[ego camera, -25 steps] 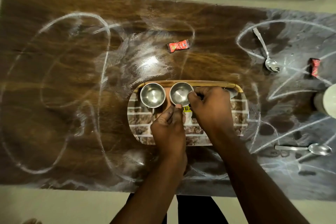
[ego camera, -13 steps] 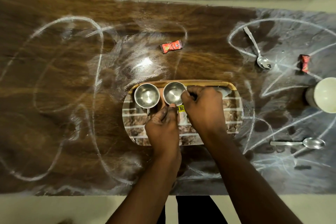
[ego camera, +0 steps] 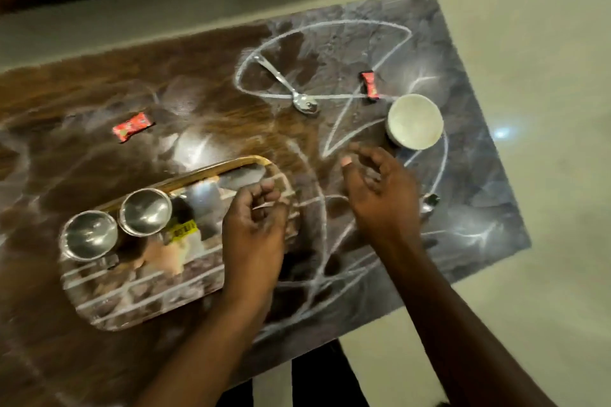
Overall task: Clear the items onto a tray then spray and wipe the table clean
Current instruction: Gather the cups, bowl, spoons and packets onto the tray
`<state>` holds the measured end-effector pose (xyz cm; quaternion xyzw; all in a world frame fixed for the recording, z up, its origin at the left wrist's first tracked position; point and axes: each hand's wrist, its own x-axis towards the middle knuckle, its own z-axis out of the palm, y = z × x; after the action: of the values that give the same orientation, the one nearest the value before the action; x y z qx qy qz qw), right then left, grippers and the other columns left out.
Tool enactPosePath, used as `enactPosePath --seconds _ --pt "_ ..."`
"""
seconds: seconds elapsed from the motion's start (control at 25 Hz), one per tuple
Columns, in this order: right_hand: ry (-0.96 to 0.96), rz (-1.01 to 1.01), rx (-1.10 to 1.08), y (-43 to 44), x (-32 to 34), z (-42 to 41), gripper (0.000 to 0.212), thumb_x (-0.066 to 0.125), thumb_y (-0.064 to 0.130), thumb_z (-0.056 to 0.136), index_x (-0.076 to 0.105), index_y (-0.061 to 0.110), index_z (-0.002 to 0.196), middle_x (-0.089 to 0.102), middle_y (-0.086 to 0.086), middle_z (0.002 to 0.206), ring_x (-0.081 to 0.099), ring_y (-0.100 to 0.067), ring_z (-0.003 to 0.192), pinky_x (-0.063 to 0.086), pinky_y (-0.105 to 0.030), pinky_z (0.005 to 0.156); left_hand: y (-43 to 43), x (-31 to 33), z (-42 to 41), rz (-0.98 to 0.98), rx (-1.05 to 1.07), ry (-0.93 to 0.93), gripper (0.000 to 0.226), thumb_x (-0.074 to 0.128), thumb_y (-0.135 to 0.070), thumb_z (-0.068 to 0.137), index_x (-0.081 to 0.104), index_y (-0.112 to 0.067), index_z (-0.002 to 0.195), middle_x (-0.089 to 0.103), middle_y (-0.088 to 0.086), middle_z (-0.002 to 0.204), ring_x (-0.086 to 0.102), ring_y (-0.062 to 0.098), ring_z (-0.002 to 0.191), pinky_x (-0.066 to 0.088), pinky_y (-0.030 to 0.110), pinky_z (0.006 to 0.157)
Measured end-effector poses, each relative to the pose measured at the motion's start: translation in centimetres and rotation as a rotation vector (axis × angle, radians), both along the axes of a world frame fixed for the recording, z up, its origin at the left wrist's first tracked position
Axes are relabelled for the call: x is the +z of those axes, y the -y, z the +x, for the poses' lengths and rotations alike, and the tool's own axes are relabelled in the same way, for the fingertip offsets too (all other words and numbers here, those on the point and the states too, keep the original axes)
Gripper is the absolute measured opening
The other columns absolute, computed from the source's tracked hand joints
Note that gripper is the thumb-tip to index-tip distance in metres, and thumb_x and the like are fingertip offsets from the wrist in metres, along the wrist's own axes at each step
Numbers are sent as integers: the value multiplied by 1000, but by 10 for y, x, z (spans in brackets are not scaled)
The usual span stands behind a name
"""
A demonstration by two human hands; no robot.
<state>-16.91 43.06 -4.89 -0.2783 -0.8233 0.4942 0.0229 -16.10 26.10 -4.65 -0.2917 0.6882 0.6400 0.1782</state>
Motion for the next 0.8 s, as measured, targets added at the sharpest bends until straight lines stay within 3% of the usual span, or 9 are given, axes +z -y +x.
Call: enactPosePath --seconds 0.2,0.24,0.36,0.48,0.68,0.8 --pt "-7 71 -267 -121 -15 5 38 69 37 101 66 27 138 69 7 137 60 22 112 46 2 84 -95 -12 -47 67 -249 6 54 67 -16 104 55 -34 154 63 -10 146 63 -4 118 52 33 110" --pt "8 44 -274 -135 -21 1 40 68 37 102 63 28 141 67 7 140 60 17 118 48 -1 89 -111 -14 -55 88 -274 11 58 65 -17 105 50 -35 158 59 -10 153 60 -5 120 50 33 113" --pt "84 -46 -222 -173 -46 -15 51 64 37 104 53 26 152 59 9 149 60 -2 129 52 -33 112 -159 -29 -76 177 -280 64 64 59 -15 108 39 -34 166 46 -8 169 52 4 138 42 34 120" --pt "149 -238 -149 -187 -64 -34 48 60 35 105 53 28 152 64 9 145 64 -11 128 54 -50 111 -192 -41 -91 246 -250 147 66 55 -16 109 32 -31 169 47 -4 169 49 10 143 41 32 117" --pt "79 -244 -108 -170 -56 -43 27 59 22 107 72 22 130 79 4 115 75 -18 112 62 -56 97 -198 -36 -91 242 -210 155 46 53 -19 109 57 -26 154 70 2 142 65 19 128 54 36 107" --pt "59 -204 -62 -138 -36 -36 21 62 25 105 75 22 121 82 4 104 79 -15 100 65 -52 91 -162 -19 -75 233 -89 29 42 56 -18 107 63 -24 148 74 0 137 69 17 127 55 43 113"
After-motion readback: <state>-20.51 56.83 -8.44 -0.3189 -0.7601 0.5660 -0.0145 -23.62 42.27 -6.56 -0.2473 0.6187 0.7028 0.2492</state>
